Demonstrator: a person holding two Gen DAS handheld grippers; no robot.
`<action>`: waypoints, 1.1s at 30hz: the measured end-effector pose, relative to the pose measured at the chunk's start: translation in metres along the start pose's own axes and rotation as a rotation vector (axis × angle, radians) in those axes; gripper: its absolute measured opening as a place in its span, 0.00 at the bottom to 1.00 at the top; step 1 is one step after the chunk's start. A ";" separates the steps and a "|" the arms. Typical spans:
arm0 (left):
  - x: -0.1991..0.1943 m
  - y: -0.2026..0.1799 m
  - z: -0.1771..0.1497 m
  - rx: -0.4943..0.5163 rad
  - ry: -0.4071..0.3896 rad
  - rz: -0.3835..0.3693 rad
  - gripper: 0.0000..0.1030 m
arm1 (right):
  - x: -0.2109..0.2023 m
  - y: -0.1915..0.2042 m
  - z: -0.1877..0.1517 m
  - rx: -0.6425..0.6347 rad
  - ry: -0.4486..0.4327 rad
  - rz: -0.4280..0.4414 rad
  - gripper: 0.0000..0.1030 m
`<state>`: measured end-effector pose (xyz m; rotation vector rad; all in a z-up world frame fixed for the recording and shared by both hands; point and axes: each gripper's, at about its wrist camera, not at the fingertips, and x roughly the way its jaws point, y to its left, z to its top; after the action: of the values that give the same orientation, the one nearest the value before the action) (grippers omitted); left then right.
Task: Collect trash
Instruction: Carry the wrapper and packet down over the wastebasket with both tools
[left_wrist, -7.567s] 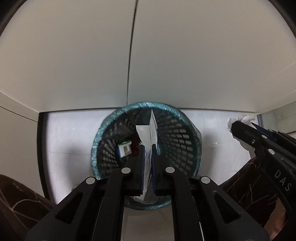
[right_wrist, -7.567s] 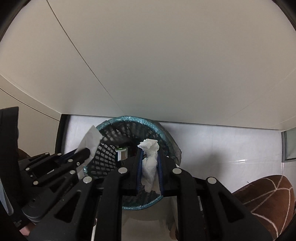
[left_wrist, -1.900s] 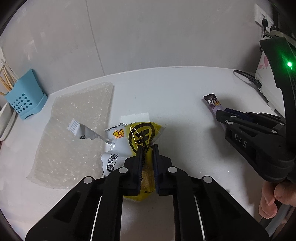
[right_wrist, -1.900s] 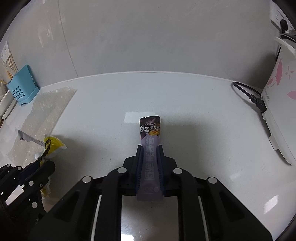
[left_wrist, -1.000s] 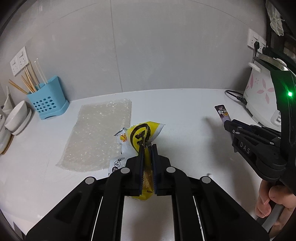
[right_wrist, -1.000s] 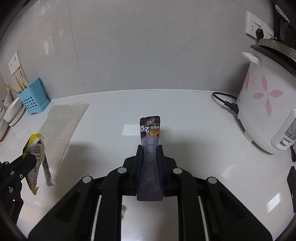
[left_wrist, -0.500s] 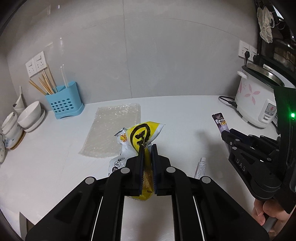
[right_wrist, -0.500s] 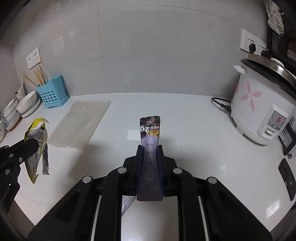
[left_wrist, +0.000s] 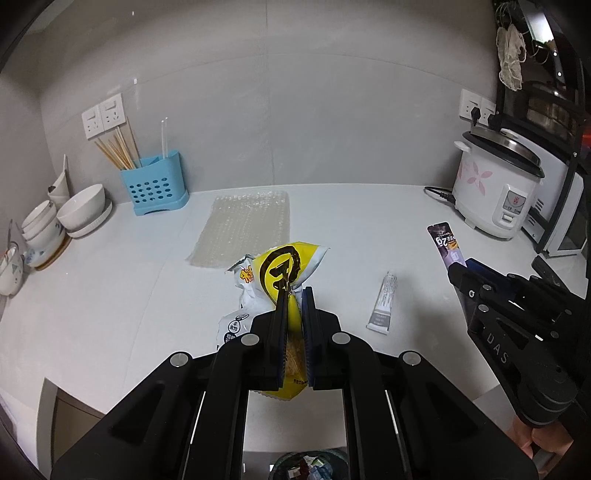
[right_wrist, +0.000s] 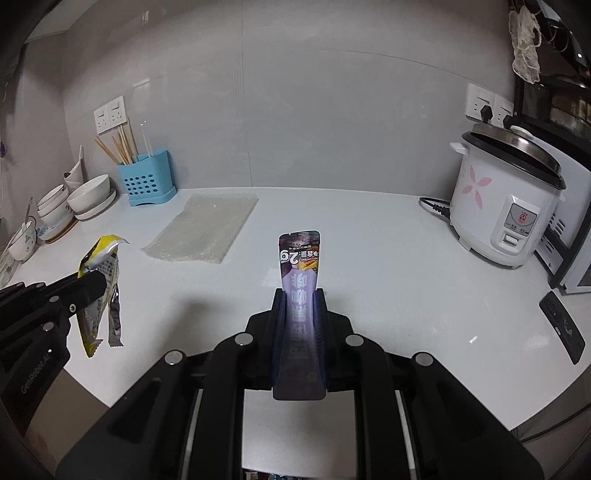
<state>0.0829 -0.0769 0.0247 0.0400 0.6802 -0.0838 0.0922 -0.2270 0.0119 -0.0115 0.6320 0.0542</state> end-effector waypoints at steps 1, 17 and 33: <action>-0.003 0.001 -0.006 -0.003 0.001 -0.001 0.07 | -0.006 0.002 -0.006 -0.001 -0.004 0.000 0.14; -0.063 0.011 -0.112 -0.026 -0.014 -0.026 0.07 | -0.073 0.025 -0.111 -0.003 -0.039 0.074 0.14; -0.082 0.010 -0.240 -0.021 0.025 -0.034 0.07 | -0.096 0.043 -0.235 0.015 0.018 0.153 0.14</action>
<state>-0.1298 -0.0461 -0.1097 0.0094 0.7063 -0.1088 -0.1261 -0.1955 -0.1208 0.0512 0.6504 0.1976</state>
